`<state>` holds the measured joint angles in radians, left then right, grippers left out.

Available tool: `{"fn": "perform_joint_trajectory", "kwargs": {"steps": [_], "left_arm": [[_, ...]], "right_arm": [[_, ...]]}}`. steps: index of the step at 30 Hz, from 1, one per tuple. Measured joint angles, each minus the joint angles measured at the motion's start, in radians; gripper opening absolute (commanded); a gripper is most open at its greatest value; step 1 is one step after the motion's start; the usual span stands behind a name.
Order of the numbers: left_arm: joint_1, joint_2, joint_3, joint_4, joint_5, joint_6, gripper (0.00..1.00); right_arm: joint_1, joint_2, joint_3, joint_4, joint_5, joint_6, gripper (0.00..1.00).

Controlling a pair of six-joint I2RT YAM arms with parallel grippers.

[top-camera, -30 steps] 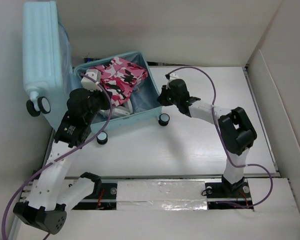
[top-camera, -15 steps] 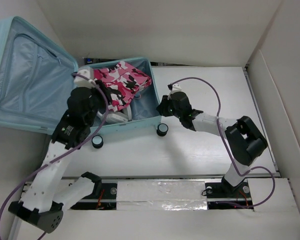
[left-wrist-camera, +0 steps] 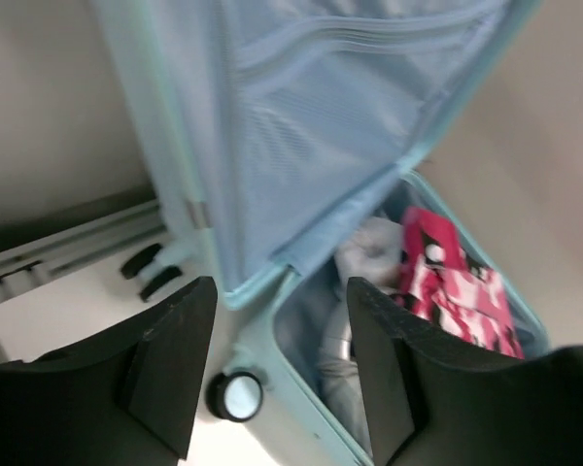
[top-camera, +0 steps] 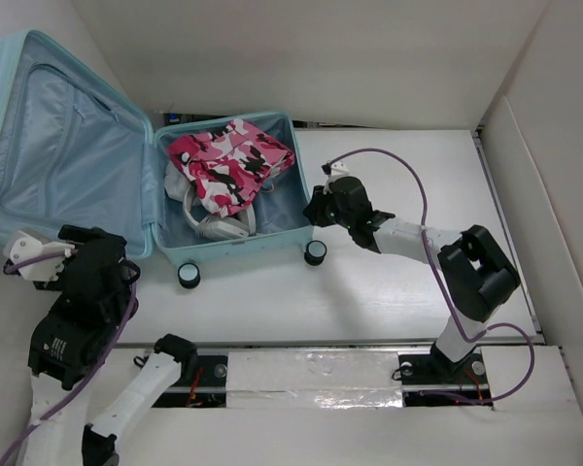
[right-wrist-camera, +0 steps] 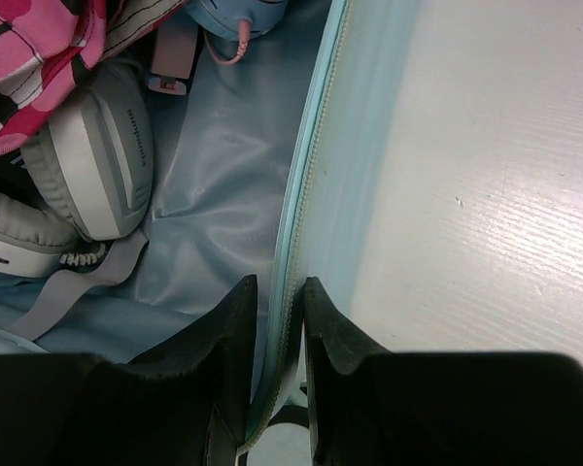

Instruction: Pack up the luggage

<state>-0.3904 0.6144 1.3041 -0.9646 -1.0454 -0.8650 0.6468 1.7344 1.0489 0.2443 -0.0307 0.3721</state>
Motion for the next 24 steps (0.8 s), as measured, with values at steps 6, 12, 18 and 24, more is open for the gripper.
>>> {"fn": "perform_joint_trajectory", "kwargs": {"steps": [6,12,18,24], "left_arm": [[0.019,0.005,-0.029,-0.139,-0.095,-0.07,0.61],[0.025,0.169,-0.029,-0.163,-0.134,-0.065,0.61],[0.033,0.268,-0.034,-0.16,-0.105,-0.06,0.67],[0.062,0.337,0.073,-0.135,-0.041,-0.008,0.79]], "right_arm": [[0.0,0.0,0.0,0.002,-0.011,-0.013,0.0],[-0.002,0.0,-0.001,0.003,-0.025,-0.026,0.0],[-0.005,0.0,-0.001,0.003,-0.035,-0.037,0.0],[-0.005,0.0,-0.001,0.003,-0.04,-0.044,0.0]]}}
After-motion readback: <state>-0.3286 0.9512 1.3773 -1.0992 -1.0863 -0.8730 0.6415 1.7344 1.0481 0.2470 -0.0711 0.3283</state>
